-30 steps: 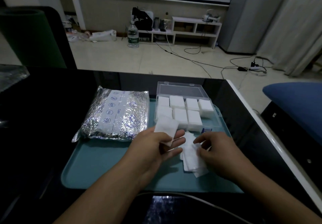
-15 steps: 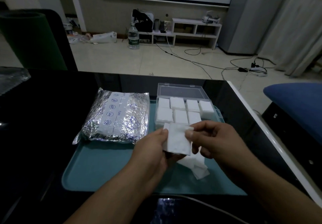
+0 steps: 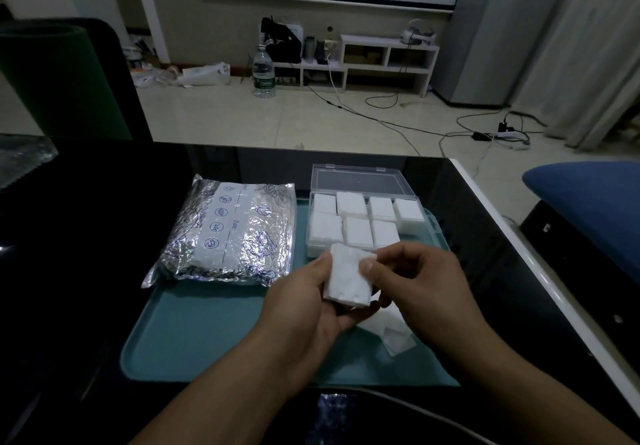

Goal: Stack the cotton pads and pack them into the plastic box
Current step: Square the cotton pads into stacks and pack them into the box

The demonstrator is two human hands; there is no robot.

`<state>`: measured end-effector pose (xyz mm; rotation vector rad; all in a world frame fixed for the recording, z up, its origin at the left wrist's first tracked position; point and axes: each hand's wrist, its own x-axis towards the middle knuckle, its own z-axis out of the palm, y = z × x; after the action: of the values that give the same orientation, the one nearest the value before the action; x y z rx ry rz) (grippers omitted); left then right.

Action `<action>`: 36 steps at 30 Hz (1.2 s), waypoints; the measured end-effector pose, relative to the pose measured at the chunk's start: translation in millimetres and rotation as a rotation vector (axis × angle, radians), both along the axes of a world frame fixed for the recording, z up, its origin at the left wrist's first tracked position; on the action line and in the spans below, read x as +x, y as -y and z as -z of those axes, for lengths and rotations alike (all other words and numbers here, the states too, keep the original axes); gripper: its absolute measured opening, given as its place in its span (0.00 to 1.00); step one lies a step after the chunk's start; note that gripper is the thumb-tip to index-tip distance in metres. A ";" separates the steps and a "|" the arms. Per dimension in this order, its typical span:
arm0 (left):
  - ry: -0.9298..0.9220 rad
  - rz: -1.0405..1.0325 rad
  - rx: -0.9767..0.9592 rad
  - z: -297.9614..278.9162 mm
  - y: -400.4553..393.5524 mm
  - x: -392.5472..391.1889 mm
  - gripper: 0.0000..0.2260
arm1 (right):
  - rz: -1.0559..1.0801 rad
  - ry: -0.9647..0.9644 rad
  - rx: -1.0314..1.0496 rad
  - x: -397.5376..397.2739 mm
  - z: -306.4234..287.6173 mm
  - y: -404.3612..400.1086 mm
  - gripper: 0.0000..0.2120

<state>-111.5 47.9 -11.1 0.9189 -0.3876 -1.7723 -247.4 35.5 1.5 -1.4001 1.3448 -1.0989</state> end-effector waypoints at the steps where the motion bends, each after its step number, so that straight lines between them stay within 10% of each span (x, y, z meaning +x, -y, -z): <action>1: 0.001 0.005 -0.003 0.0 -0.2 0.1 0.18 | 0.003 -0.017 -0.007 -0.1 0.6 -0.1 0.03; 17: 0.183 -0.052 -0.061 0.6 1.2 -0.3 0.11 | 0.147 -0.211 -0.113 -10.5 13.4 11.2 0.02; 26: 0.146 -0.100 0.013 -1.8 6.6 17.9 0.13 | -0.184 -1.145 -0.053 -16.7 38.6 14.4 0.28; 36: 0.183 -0.110 0.039 1.2 6.8 17.4 0.14 | -0.092 -0.983 -0.212 -10.2 37.6 10.3 0.09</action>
<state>-94.1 41.1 -12.3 1.1137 -0.4119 -1.6064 -257.6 25.2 -36.1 -2.2865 1.8151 -0.4670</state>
